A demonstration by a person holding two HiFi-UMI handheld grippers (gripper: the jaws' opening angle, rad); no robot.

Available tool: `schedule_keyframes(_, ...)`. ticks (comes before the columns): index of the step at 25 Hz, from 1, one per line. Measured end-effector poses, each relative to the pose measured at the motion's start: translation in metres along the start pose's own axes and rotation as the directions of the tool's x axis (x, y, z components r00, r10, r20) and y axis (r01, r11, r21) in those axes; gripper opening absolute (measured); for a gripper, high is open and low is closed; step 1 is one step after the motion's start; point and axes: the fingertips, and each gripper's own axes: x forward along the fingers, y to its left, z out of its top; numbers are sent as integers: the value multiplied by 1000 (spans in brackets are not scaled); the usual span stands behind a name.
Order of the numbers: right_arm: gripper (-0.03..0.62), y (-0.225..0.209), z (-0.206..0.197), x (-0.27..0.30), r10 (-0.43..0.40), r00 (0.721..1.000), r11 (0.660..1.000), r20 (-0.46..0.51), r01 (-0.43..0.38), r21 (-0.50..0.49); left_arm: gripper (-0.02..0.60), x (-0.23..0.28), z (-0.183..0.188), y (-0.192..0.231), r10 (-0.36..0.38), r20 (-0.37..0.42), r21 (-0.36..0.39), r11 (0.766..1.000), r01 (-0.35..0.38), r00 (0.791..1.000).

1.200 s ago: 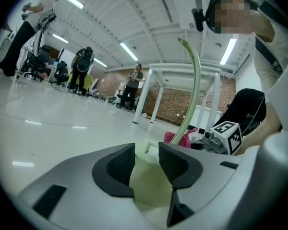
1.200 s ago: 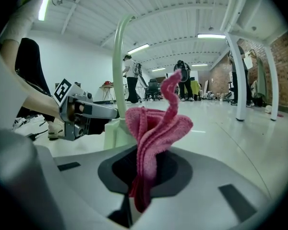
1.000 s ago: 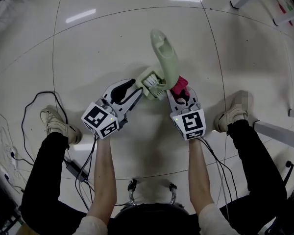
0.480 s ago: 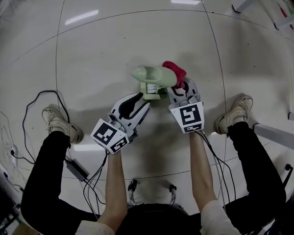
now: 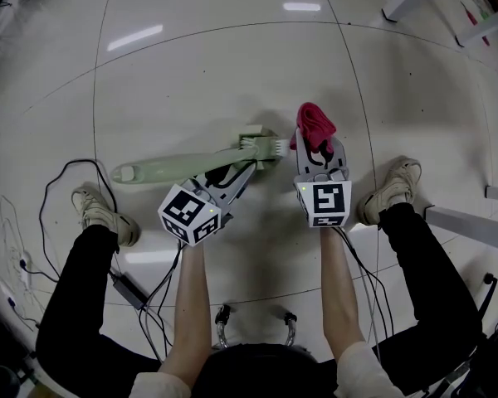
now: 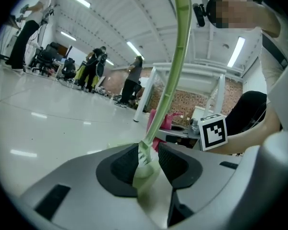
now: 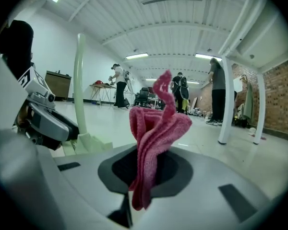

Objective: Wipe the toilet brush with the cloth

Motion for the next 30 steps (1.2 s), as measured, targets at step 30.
schedule_keyframes(30, 32, -43, -53, -29, -163, 983, 852, -80, 181, 492, 130, 5, 2, 0, 19, -15, -25, 1000, -19, 1000)
